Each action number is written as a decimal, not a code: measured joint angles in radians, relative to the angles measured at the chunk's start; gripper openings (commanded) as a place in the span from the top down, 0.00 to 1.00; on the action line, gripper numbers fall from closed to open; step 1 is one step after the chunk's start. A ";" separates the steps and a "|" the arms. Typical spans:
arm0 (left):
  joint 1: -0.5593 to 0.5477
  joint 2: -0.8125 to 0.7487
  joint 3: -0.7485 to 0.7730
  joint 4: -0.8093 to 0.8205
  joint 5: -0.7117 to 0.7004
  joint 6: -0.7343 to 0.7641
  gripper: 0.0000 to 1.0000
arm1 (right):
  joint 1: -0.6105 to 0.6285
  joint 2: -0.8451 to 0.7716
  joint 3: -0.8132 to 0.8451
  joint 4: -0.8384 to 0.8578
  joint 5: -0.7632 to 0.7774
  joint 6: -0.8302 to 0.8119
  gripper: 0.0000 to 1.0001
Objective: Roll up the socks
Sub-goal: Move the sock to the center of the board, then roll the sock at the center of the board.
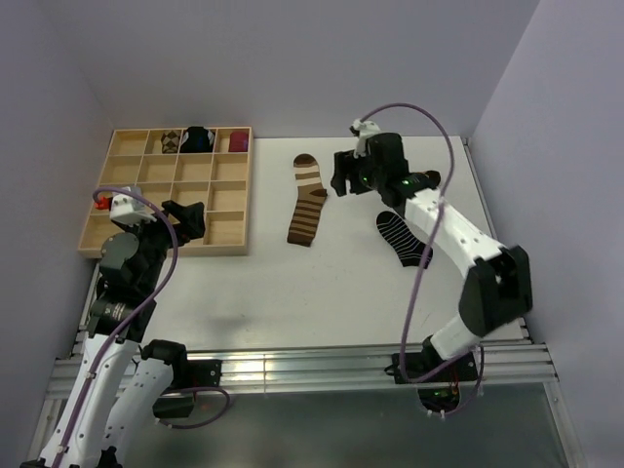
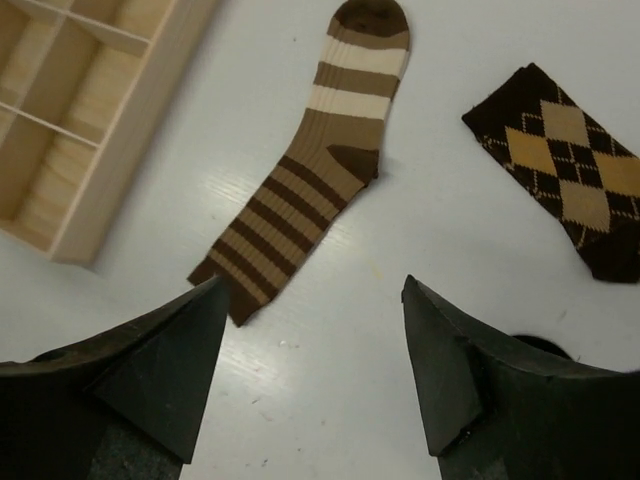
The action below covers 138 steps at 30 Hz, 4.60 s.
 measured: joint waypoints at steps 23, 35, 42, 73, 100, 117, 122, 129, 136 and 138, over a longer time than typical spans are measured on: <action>-0.003 0.027 -0.023 0.022 -0.021 0.042 0.00 | 0.196 0.682 0.365 -0.145 0.063 -0.147 0.42; -0.003 0.026 -0.025 0.023 -0.019 0.041 0.00 | 0.230 0.458 0.032 -0.153 0.201 0.077 0.46; -0.003 0.022 -0.025 0.023 -0.019 0.041 0.01 | 0.327 0.440 0.034 -0.224 0.213 0.220 0.40; -0.003 0.005 -0.031 0.023 -0.021 0.040 0.01 | 0.616 0.233 -0.156 -0.113 0.300 -0.087 0.46; -0.005 0.007 -0.032 0.024 -0.029 0.040 0.00 | 0.648 0.333 -0.154 -0.074 0.342 -0.180 0.50; -0.005 0.007 -0.032 0.024 -0.031 0.040 0.01 | 0.667 0.383 -0.116 -0.056 0.436 -0.174 0.61; -0.005 0.008 -0.032 0.024 -0.038 0.040 0.01 | 0.667 0.404 -0.096 -0.053 0.468 -0.167 0.71; -0.005 0.022 -0.032 0.021 -0.038 0.035 0.01 | 0.667 0.416 -0.092 -0.047 0.486 -0.163 1.00; -0.005 0.098 0.018 -0.050 -0.027 -0.002 0.00 | 0.654 0.409 -0.090 -0.043 0.420 -0.160 1.00; -0.005 0.122 0.034 -0.074 -0.016 -0.016 0.01 | 0.640 0.408 -0.084 -0.039 0.375 -0.155 1.00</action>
